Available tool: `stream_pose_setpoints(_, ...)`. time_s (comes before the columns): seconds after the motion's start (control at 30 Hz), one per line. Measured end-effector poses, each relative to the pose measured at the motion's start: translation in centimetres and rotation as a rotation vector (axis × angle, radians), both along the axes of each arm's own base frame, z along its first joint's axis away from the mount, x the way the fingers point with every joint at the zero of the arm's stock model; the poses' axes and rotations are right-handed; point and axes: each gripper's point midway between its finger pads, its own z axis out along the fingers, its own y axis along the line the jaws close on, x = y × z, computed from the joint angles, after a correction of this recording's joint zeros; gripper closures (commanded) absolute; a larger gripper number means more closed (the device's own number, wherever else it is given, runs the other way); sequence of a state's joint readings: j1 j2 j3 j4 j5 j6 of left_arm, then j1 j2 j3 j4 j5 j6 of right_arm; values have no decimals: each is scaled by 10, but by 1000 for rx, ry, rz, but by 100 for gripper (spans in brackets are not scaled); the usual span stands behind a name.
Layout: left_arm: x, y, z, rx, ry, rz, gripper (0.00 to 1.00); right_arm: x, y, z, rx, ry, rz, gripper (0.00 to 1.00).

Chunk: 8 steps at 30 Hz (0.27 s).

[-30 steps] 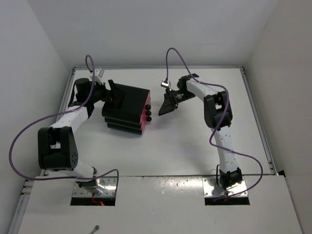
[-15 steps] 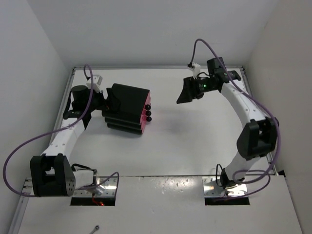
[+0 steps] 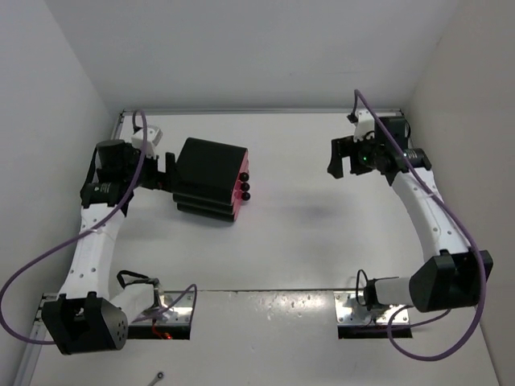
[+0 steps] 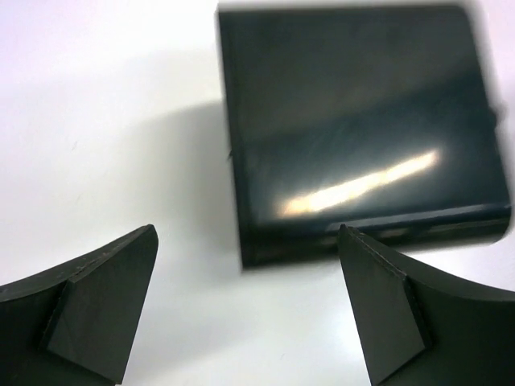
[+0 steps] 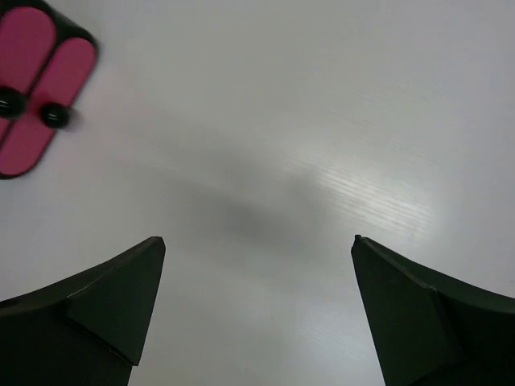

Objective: Sort the tools into containers

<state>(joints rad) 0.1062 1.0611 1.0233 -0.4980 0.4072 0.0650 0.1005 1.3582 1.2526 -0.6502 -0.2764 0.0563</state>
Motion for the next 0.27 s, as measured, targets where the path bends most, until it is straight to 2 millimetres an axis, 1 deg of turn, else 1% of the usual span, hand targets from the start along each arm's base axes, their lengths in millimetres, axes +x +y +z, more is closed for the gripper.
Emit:
stream_pose_setpoints(0.1, -16, 15, -27, 89, 60, 32, 0, -7, -26, -16, -72, -3, -56, 0)
stream_pose_setpoints(0.13, -25, 20, -41, 119, 89, 41, 0, -13, -36, -24, -96, 6, -72, 0)
stream_pose_setpoints(0.23, -50, 35, -77, 194, 165, 73, 0, -27, -53, -41, -144, 24, -104, 0)
stream_pose_setpoints(0.27, -56, 40, -85, 212, 186, 79, 0, -31, -59, -45, -156, 26, -116, 0)
